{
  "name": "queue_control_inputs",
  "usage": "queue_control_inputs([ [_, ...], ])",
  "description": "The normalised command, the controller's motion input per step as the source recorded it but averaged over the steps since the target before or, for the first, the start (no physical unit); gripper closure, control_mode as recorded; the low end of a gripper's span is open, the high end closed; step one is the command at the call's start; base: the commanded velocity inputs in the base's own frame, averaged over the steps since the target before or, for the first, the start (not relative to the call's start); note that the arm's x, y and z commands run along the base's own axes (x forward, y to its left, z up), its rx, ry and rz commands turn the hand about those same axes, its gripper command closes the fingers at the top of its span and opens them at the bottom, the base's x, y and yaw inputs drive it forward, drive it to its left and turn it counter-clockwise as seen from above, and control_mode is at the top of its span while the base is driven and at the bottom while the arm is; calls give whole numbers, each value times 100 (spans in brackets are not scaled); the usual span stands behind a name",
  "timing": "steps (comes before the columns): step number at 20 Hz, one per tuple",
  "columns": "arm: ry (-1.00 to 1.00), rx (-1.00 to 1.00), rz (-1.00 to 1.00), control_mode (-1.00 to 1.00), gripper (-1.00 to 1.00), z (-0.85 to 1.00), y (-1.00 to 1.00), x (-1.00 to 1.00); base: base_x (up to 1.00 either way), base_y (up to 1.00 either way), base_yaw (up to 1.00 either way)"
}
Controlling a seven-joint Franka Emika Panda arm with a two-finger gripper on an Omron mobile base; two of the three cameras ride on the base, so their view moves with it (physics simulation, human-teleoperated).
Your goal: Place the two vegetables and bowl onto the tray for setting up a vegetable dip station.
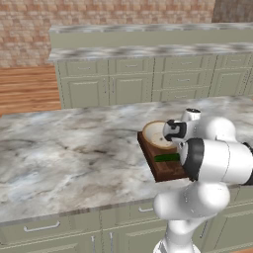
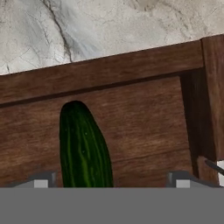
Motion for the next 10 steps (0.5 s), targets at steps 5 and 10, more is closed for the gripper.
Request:
queue_control_inputs([
  [5,5,0,0,-100,-100,19,-1,-10,0,0,0],
  [10,5,0,0,-100,-100,23,-1,-8,0,0,0],
])
